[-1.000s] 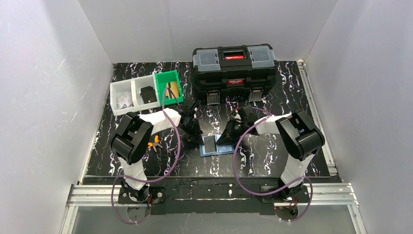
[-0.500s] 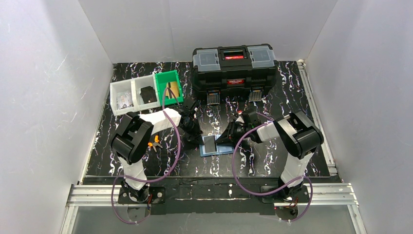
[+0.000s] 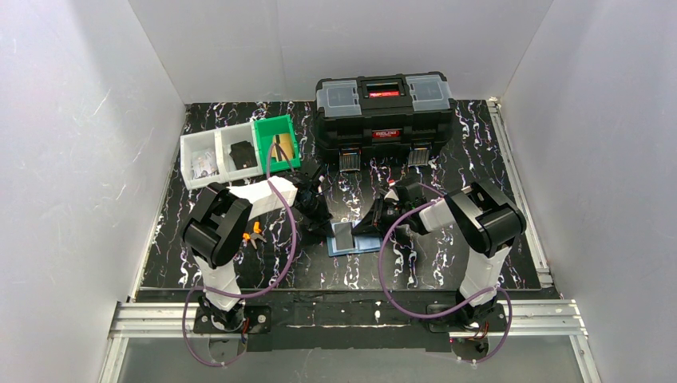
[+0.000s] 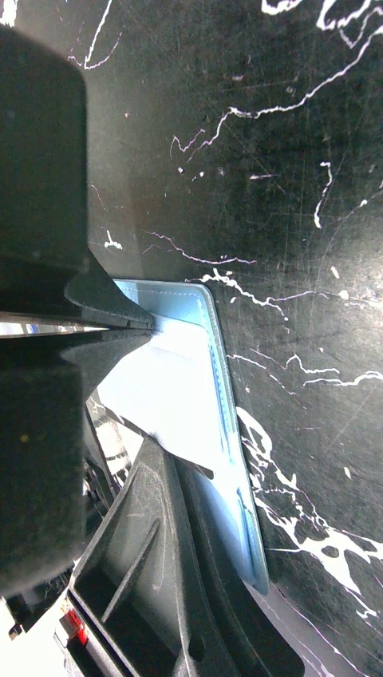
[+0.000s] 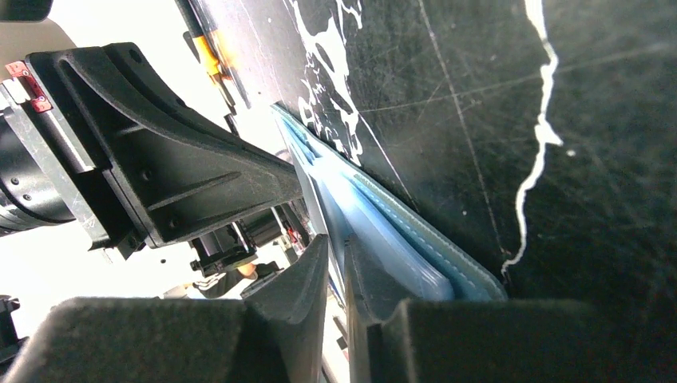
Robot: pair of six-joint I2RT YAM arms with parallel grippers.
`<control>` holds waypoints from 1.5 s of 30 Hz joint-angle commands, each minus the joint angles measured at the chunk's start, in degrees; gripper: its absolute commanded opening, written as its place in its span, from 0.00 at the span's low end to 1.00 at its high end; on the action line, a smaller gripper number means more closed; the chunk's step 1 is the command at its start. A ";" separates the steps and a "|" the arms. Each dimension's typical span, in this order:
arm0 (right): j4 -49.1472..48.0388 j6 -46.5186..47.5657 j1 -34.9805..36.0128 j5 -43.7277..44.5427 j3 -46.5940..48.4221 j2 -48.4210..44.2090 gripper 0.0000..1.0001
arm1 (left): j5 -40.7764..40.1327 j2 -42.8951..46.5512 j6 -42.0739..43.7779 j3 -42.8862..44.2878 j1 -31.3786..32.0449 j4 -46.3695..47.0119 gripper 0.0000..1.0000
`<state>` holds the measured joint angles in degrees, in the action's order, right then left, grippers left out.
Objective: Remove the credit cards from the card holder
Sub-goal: Remove the credit card from the card holder.
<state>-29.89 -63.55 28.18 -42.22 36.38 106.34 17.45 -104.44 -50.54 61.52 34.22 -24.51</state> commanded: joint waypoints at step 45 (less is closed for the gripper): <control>8.75 7.46 -2.37 -1.03 1.41 -1.29 0.38 | -10.05 -8.14 4.50 -4.41 0.15 -6.35 0.00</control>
<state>-20.95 -56.80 25.82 -42.17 37.01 102.41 18.81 -105.56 -49.01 62.26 33.58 -25.61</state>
